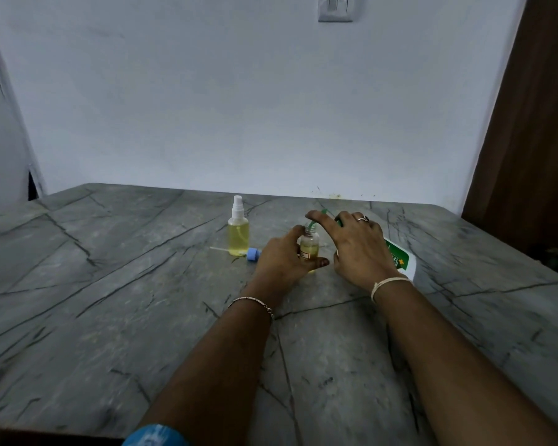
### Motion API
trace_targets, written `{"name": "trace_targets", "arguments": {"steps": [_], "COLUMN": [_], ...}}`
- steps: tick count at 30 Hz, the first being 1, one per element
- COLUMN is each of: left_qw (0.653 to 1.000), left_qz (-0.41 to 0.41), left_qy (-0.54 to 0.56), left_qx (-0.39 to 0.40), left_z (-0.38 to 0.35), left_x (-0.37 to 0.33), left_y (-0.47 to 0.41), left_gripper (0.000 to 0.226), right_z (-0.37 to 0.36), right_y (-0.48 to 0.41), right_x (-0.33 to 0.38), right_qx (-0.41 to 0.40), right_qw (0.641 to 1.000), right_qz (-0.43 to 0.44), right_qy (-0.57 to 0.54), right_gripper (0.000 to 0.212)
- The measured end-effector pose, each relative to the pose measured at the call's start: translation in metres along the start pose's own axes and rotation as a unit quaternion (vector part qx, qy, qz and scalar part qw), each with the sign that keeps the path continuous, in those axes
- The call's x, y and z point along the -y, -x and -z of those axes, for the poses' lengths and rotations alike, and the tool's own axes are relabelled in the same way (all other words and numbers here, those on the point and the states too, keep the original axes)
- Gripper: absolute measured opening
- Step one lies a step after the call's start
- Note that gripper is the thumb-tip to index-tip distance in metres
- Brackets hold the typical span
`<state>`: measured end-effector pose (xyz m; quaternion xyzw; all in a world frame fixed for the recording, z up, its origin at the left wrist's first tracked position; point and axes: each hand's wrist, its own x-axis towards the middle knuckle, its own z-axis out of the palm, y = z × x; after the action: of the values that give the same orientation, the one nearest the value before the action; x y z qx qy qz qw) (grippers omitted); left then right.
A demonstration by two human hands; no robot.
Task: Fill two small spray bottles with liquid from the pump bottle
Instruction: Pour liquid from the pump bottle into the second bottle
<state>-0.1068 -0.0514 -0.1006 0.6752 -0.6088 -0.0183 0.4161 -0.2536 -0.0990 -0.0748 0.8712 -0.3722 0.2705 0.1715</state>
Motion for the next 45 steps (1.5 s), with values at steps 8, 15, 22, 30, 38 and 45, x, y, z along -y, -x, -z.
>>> {"name": "trace_targets", "arguments": {"steps": [8, 15, 22, 30, 38, 45], "left_qw": [1.000, 1.000, 1.000, 1.000, 1.000, 1.000], "left_qz": [-0.011, 0.001, -0.009, -0.005, 0.004, 0.000], "left_qy": [0.012, 0.002, 0.007, -0.010, -0.018, -0.016], "left_qx": [-0.006, 0.003, -0.014, -0.018, -0.010, -0.018], "left_z": [-0.0011, -0.0008, -0.0018, -0.0009, -0.0002, -0.0007], "left_x": [0.0005, 0.0000, 0.0006, -0.0021, -0.0030, -0.0038], "left_y": [0.0004, -0.0012, -0.0009, 0.0006, -0.0005, 0.0013], "left_gripper": [0.069, 0.071, 0.063, 0.064, 0.066, 0.060], "right_z": [0.0018, 0.0006, 0.0002, 0.0004, 0.0024, 0.0008], "right_y": [-0.0003, 0.0023, 0.0013, -0.0025, 0.0018, -0.0020], "right_x": [0.0030, -0.0004, -0.0011, 0.0021, -0.0050, 0.0017], "right_qx": [-0.016, -0.012, -0.011, -0.022, -0.002, -0.017], "right_qw": [1.000, 1.000, 1.000, 0.999, 0.999, 0.999], "right_qz": [-0.009, -0.004, -0.003, -0.014, 0.007, -0.005], "right_qy": [-0.005, -0.003, -0.014, -0.039, -0.045, -0.052], "right_gripper": [0.073, 0.078, 0.077, 0.067, 0.081, 0.069]}}
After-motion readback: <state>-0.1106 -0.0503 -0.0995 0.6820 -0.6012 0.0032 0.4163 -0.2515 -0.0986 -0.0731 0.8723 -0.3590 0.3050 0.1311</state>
